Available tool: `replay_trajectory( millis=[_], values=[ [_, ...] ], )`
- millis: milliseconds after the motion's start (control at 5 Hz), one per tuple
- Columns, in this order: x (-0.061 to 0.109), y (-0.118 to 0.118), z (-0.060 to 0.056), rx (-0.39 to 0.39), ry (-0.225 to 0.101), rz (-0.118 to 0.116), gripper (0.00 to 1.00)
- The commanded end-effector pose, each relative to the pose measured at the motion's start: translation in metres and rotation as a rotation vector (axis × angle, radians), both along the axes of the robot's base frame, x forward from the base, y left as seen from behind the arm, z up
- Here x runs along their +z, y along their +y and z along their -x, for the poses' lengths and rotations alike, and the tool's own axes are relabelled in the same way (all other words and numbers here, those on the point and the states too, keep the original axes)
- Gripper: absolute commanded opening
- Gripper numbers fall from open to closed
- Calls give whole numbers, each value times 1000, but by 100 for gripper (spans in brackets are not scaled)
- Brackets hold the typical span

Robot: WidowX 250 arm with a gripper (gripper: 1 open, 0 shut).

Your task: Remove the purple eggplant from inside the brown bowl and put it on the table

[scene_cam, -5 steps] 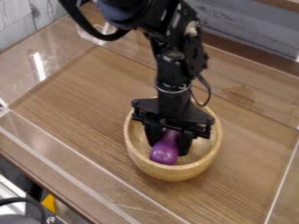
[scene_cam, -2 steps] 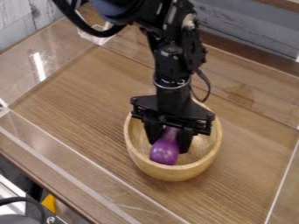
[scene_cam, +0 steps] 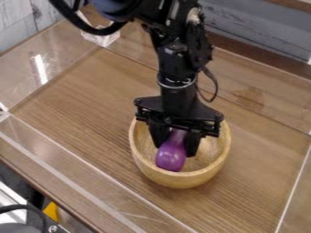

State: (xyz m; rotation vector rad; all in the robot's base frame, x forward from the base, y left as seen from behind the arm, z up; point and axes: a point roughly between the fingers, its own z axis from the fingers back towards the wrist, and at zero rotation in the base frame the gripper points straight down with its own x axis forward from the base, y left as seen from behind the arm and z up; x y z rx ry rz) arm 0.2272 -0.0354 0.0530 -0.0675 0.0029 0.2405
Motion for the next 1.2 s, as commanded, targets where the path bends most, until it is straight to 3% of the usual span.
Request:
replay_trajectory(
  millis=[0,1000],
  values=[
    [17,1,-7,13,-64,14,0],
    [39,12,-2,21,-82,39,0]
  ],
)
